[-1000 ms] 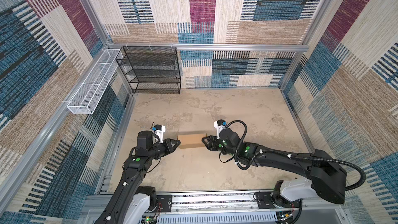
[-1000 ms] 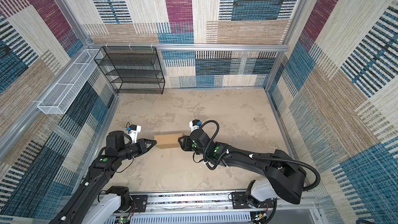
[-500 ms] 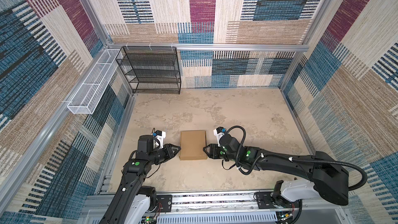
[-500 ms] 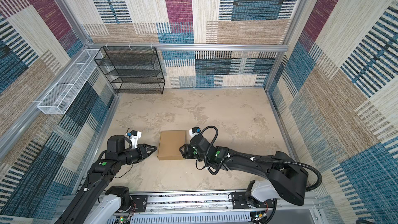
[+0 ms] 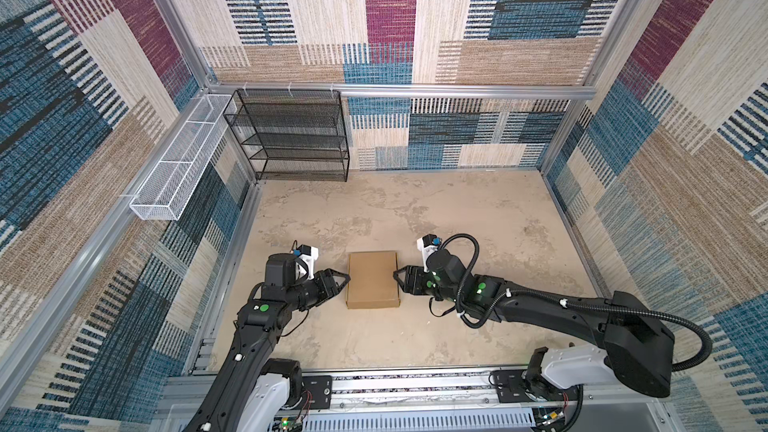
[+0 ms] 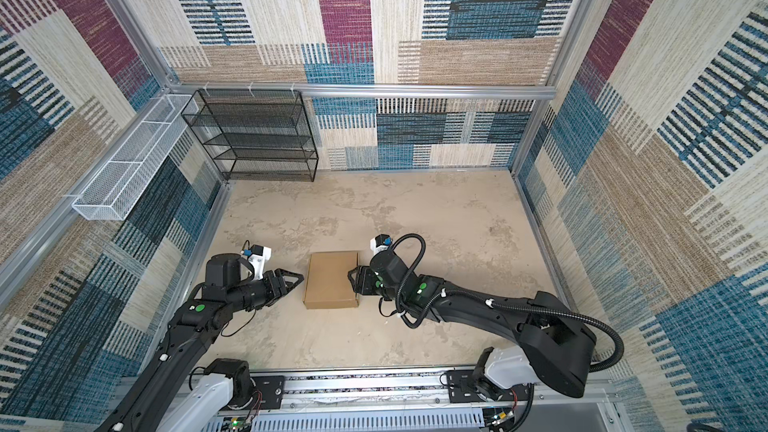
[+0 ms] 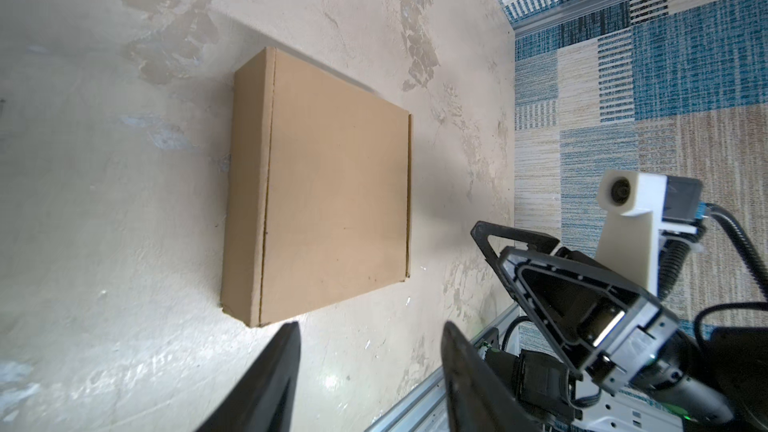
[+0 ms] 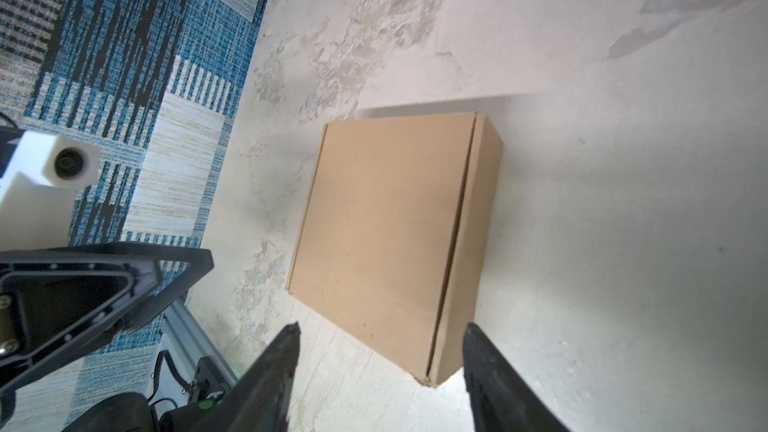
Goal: Fold the paper box
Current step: 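Open both grippers and pull them back from the flattened box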
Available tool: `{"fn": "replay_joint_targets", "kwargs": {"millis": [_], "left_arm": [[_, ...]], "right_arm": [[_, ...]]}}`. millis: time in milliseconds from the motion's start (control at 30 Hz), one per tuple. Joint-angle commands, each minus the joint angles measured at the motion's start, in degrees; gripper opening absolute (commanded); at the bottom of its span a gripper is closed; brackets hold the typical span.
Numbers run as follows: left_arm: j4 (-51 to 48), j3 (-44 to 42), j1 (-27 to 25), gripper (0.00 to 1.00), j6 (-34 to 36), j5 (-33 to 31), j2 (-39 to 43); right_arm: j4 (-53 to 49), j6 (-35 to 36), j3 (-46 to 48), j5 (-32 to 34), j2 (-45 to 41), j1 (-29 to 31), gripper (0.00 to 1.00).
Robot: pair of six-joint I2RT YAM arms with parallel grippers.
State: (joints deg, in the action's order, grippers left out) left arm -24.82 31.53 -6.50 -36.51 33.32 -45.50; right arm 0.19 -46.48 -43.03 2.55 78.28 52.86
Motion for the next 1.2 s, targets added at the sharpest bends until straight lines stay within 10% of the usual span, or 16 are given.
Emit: {"fn": "replay_joint_targets", "kwargs": {"millis": [0, 100, 1167], "left_arm": [[1.38, 1.31, 0.04, 0.68, 1.57, -2.93, -1.35], [2.18, 2.36, 0.17, 0.99, 2.31, -4.67, -3.1], [27.88, -4.91, 3.49, 0.99, 21.46, -50.26, -9.76]], "right_arm": [[1.97, 2.03, -0.04, -0.68, 0.16, -2.18, 0.74], [2.28, 3.41, 0.22, -0.83, -0.29, -4.62, 0.95], [15.66, 22.29, 17.19, 21.45, -23.13, -25.85, 1.0]]}}
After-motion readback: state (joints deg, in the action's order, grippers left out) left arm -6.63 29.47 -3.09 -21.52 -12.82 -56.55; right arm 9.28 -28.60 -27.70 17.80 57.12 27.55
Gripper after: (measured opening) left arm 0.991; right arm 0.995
